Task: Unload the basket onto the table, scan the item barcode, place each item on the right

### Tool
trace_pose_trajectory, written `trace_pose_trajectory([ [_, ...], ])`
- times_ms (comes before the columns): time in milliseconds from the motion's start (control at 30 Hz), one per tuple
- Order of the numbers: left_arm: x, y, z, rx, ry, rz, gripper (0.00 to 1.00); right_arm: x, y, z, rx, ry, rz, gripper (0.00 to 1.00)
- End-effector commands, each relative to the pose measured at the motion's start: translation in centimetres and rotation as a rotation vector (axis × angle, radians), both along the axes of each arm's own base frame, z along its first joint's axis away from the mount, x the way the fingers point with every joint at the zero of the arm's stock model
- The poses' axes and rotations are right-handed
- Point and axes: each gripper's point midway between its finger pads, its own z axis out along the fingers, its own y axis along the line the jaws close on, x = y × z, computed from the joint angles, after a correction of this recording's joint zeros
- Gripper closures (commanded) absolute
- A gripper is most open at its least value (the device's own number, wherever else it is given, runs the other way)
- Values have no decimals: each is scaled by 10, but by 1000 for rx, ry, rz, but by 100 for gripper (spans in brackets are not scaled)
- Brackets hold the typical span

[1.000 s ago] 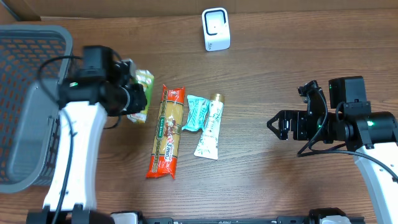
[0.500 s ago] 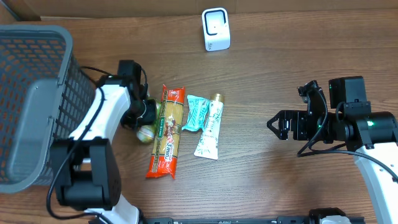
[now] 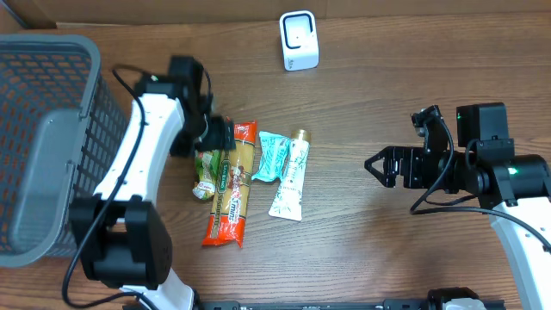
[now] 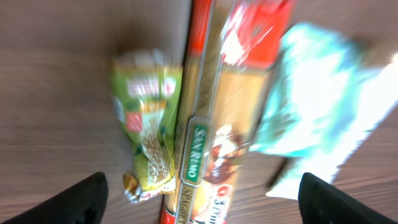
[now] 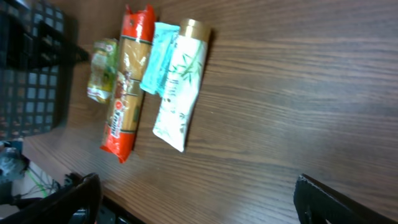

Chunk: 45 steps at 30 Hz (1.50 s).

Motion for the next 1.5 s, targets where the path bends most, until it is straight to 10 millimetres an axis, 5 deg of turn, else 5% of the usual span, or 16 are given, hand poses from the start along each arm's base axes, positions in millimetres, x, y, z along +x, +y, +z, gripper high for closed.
trace_pose_trajectory([
  [0, 32, -2, 117, -35, -321, 2, 5, 5, 19, -1, 47, 22, 14, 5],
  [167, 32, -19, 201, -143, -533, -33, 0, 25, 49, -25, 45, 59, 57, 6],
  [367, 14, -32, 237, -227, -618, -70, 0, 55, 89, -83, 43, 141, 93, 8],
  [667, 18, -32, 231, -224, -601, -67, 0, 67, 123, -158, 7, 207, 162, 12],
  [800, 19, -31, 229, -223, -597, -66, 1, 68, 138, -164, -1, 170, 192, 12],
  [1100, 19, -31, 229, -223, -597, -66, 1, 79, 132, -177, -141, 151, 25, 13],
  [1467, 19, -31, 229, -223, -597, -66, 0, 79, 143, -181, -99, 156, 53, 16],
])
